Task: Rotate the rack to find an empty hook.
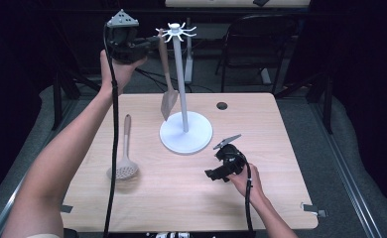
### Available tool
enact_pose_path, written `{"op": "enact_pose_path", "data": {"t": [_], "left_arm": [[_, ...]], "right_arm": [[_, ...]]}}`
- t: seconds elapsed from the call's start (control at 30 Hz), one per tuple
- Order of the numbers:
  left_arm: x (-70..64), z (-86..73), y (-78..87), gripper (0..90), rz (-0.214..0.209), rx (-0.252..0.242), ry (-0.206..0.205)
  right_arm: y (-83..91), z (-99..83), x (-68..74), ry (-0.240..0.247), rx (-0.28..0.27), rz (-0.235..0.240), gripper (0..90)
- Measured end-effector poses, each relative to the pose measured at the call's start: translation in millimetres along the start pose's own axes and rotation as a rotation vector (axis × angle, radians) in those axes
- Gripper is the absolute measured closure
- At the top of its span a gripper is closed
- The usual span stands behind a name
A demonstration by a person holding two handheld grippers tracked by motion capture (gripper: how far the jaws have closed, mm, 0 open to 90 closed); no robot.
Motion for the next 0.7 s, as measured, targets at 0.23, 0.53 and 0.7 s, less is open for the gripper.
{"op": "enact_pose_path", "data": {"t": [0.23, 0.53, 0.7], "left_arm": [[3.1, -6.0, 2.1, 83.9, -0.007, 0.016, 0.012], [8.3, -27.9, 4.3, 54.6, 0.017, 0.094, 0.023], [14.5, -45.4, 2.9, 40.5, 0.051, 0.148, 0.042]], "right_arm": [[0.0, 0.4, 0.2, 0.000, -0.008, 0.001, 13.3], [0.5, 0.0, 0.0, 0.005, 0.002, -0.006, 13.3], [-0.2, -0.2, 2.0, 0.004, 0.007, 0.006, 13.3]]}}
Point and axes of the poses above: each handheld gripper's, and its own axes: y roughly backward along the jaws, z roughly out of its top, x roughly to its left, the point moved 10 cm from there along -y, roughly forward along the jaws, and after that the axes turned 7 degrees about y, right-handed, at the moved point
